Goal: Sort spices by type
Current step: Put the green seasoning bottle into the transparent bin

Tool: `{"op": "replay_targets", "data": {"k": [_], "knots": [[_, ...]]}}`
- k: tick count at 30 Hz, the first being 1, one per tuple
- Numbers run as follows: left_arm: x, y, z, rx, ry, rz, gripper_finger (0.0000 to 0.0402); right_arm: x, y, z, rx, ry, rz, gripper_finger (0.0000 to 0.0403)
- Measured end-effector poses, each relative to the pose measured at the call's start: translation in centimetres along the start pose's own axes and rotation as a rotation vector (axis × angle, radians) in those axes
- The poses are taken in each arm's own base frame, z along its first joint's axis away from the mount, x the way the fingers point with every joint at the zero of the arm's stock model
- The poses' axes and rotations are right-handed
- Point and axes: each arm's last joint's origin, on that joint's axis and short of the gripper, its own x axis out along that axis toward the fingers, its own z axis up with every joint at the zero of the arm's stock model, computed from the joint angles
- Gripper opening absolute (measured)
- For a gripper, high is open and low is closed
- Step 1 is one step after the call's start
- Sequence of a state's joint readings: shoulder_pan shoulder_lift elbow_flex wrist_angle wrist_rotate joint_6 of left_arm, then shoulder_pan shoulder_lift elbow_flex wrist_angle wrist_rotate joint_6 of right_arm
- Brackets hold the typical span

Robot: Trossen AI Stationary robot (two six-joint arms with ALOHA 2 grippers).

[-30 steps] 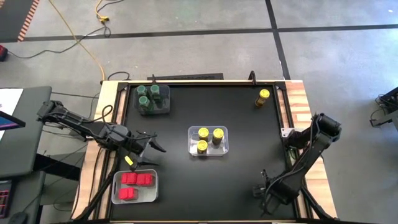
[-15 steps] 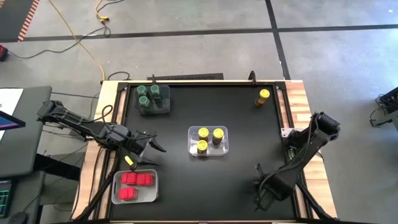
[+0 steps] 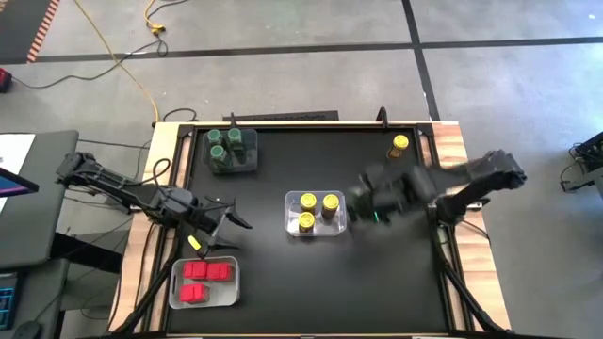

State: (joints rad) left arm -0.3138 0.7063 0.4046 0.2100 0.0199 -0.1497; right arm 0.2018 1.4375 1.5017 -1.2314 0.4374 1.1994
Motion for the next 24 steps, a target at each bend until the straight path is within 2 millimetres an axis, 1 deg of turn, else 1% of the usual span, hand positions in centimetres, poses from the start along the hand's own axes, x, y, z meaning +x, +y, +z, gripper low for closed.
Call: {"op": "replay_targets", "data": {"k": [3, 6, 9, 12, 14, 17, 21, 24], "knots": [[0.0, 0.7, 0.2, -0.023, -0.022, 0.065, 0.0275, 1.6, 0.0, 4.9, -0.043, -0.054, 0.123, 0.0219], [-0.1, 1.7, 0.4, -0.025, -0.035, 0.127, 0.0275, 3.6, -0.2, 8.9, -0.102, -0.060, 0.164, 0.0219], [-0.3, 2.8, 0.9, 0.005, -0.078, 0.189, 0.0275, 6.2, -0.5, 11.8, -0.175, -0.016, 0.123, 0.0219], [-0.7, 3.7, 1.4, 0.045, -0.118, 0.238, 0.0275, 8.9, -0.4, 14.4, -0.241, 0.044, 0.124, 0.0219], [-0.8, 4.1, 1.6, 0.066, -0.131, 0.255, 0.0275, 10.8, -0.5, 15.6, -0.274, 0.098, 0.101, 0.0219], [-1.0, 4.6, 1.7, 0.074, -0.136, 0.282, 0.0275, 13.8, -0.8, 17.0, -0.312, 0.186, 0.037, 0.0219], [-1.1, 5.0, 1.7, 0.073, -0.137, 0.326, 0.0275, 17.6, -1.5, 17.8, -0.343, 0.307, -0.042, 0.0219], [-1.2, 5.3, 1.7, 0.076, -0.139, 0.388, 0.0275, 20.4, -2.1, 17.8, -0.358, 0.375, -0.081, 0.0219]]}}
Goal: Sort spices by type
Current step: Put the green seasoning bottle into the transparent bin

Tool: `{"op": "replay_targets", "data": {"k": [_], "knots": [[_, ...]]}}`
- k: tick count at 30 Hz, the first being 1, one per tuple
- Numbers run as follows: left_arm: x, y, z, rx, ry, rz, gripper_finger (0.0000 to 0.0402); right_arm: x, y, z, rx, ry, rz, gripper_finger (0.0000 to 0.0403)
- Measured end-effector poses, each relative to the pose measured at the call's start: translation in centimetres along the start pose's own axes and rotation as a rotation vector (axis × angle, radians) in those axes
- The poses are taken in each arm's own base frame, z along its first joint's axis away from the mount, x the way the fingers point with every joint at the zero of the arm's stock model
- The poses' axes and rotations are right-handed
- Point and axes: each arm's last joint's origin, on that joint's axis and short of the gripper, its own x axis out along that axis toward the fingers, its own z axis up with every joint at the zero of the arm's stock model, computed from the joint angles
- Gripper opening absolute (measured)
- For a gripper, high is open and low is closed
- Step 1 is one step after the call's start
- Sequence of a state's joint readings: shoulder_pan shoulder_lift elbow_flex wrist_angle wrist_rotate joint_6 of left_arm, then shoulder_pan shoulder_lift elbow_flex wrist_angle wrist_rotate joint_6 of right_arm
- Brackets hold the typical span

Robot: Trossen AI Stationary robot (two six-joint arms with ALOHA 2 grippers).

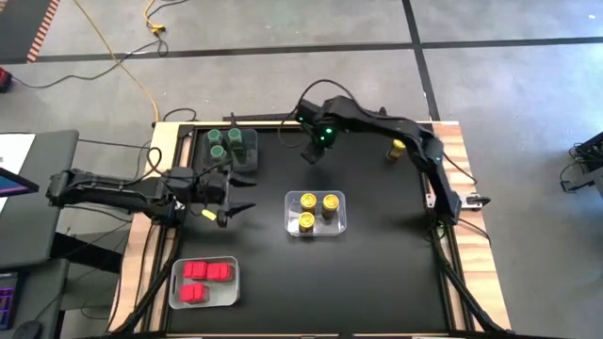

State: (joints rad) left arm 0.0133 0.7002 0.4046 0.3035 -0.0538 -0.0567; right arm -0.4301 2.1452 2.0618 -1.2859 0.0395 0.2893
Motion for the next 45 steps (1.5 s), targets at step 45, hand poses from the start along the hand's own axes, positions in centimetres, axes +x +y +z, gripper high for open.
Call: {"op": "replay_targets", "data": {"k": [45], "knots": [[0.0, 1.7, -0.1, -0.016, 0.010, 0.205, 0.0275, 4.1, -0.5, 1.4, -0.051, 0.031, -0.001, 0.0289]]}}
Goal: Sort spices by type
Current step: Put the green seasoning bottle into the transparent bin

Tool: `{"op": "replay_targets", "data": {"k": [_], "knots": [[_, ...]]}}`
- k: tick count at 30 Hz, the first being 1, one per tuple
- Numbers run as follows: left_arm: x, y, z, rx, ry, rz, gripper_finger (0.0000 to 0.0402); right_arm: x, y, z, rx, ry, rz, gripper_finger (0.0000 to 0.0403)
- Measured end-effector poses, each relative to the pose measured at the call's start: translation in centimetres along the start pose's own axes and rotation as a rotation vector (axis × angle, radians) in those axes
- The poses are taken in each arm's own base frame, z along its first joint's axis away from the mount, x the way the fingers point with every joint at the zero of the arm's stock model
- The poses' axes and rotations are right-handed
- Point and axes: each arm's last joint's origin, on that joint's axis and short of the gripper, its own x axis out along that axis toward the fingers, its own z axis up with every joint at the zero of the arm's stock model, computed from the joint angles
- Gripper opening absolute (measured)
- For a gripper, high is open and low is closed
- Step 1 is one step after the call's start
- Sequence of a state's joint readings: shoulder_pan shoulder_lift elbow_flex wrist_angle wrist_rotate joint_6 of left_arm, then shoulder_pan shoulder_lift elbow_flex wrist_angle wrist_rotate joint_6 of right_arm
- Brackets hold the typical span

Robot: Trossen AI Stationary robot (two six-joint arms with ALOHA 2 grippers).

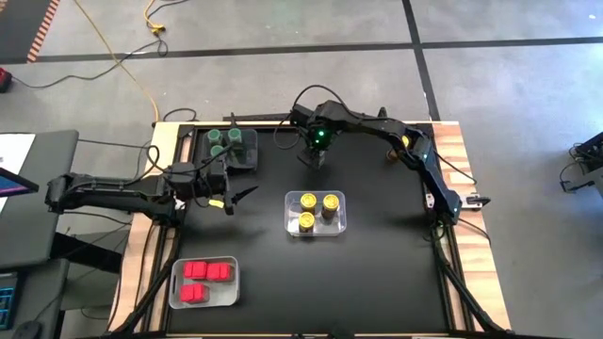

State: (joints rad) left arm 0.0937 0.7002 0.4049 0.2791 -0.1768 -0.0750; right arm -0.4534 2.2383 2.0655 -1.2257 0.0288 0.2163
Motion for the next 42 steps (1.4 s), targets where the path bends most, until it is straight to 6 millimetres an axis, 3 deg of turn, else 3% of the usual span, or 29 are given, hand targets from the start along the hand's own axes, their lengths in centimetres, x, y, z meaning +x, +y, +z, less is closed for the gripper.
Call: {"op": "replay_targets", "data": {"k": [5, 10, 17, 22, 26, 30, 35, 39, 42], "knots": [[0.0, 0.0, 0.0, 0.000, 0.000, 0.000, 0.0275, -0.4, -0.1, -0.2, -0.016, 0.008, -0.001, 0.0295], [0.0, 0.0, 0.0, 0.000, 0.000, 0.000, 0.0275, -2.7, -0.6, -0.4, -0.005, -0.021, 0.003, 0.0296], [0.0, 0.0, 0.0, -0.015, 0.003, 0.007, 0.0275, -8.8, -1.3, -2.9, 0.079, -0.074, -0.032, 0.0296], [0.0, 0.0, -0.2, -0.103, 0.018, 0.008, 0.0275, -13.8, 0.4, -6.3, 0.103, -0.129, -0.032, 0.0296], [0.0, 0.0, -0.6, -0.130, 0.063, 0.015, 0.0275, -16.5, 2.9, -9.8, 0.106, -0.229, 0.012, 0.0296], [-0.1, 0.0, -1.0, -0.137, 0.102, 0.002, 0.0275, -17.0, 5.5, -14.5, 0.085, -0.289, 0.042, 0.0296], [-0.1, -0.1, -1.1, -0.182, 0.114, -0.016, 0.0275, -15.4, 7.9, -21.7, 0.012, -0.349, 0.123, 0.0296], [-0.1, -0.1, -1.1, -0.195, 0.120, -0.017, 0.0275, -12.9, 7.7, -27.3, -0.062, -0.264, 0.138, 0.0296], [-0.1, -0.1, -1.1, -0.191, 0.119, -0.017, 0.0275, -11.7, 8.0, -29.7, -0.014, -0.230, 0.196, 0.0296]]}}
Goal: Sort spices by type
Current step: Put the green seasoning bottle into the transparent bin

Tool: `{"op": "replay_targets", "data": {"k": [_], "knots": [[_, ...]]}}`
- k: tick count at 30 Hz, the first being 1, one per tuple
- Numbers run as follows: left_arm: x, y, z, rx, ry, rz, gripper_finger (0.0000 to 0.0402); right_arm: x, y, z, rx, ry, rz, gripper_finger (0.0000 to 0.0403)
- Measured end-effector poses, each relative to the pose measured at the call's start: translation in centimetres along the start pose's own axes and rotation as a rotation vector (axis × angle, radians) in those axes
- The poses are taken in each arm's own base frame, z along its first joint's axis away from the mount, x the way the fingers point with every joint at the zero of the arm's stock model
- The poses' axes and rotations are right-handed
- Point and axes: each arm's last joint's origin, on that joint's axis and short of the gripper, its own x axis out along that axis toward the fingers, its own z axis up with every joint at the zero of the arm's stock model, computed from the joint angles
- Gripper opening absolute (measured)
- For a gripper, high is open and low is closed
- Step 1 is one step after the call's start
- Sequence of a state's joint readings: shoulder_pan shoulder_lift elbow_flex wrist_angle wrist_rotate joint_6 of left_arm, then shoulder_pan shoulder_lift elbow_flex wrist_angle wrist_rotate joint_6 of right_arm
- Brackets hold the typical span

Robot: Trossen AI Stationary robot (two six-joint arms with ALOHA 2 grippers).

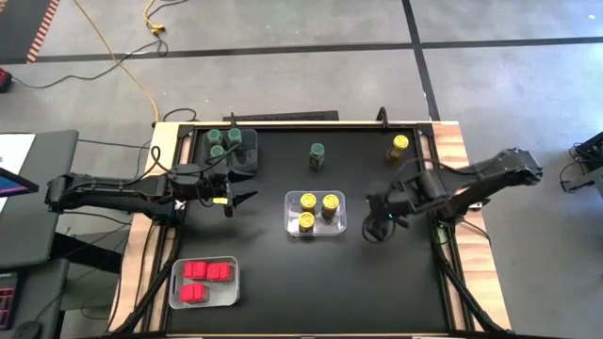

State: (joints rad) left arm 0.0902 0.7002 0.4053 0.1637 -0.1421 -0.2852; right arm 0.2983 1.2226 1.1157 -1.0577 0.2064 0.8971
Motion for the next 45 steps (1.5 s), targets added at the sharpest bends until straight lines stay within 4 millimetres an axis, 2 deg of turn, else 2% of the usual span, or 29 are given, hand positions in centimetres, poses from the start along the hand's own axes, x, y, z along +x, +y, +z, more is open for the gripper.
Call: {"op": "replay_targets", "data": {"k": [2, 6, 11, 17, 21, 26, 31, 36, 42, 45], "knots": [[0.0, 0.0, 0.0, 0.000, -0.001, 0.000, 0.0275, 0.4, 0.2, -1.2, 0.047, -0.007, 0.029, 0.0296], [0.0, 0.0, 0.1, -0.002, -0.018, 0.015, 0.0275, 1.7, 0.7, -3.1, -0.021, -0.080, 0.063, 0.0296], [0.0, 0.2, 0.2, -0.027, -0.035, 0.071, 0.0275, 3.2, -0.7, -5.4, 0.019, -0.222, -0.010, 0.0296], [0.2, 0.6, 0.7, -0.043, -0.072, 0.198, 0.0275, 4.8, -2.6, -6.2, -0.021, -0.353, -0.018, 0.0296], [1.4, 0.7, 2.4, -0.032, -0.089, 0.257, 0.0275, 6.3, -4.4, -6.4, -0.027, -0.385, -0.045, 0.0296], [4.6, 0.7, 4.9, -0.022, -0.060, 0.319, 0.0275, 7.8, -6.2, -5.9, -0.027, -0.503, -0.008, 0.0296], [8.8, 1.1, 6.7, 0.003, 0.081, 0.401, 0.0275, 8.3, -7.4, -4.7, -0.060, -0.608, -0.031, 0.0296], [13.1, 1.8, 8.6, -0.007, 0.206, 0.480, 0.0275, 8.5, -8.5, -3.8, -0.021, -0.616, -0.087, 0.0296], [17.9, 1.6, 10.8, -0.033, 0.174, 0.481, 0.0275, 8.6, -9.0, -3.6, -0.059, -0.605, -0.121, 0.0296], [19.9, 1.6, 11.2, 0.026, 0.178, 0.473, 0.0275, 8.6, -8.8, -3.7, -0.089, -0.583, -0.089, 0.0296]]}}
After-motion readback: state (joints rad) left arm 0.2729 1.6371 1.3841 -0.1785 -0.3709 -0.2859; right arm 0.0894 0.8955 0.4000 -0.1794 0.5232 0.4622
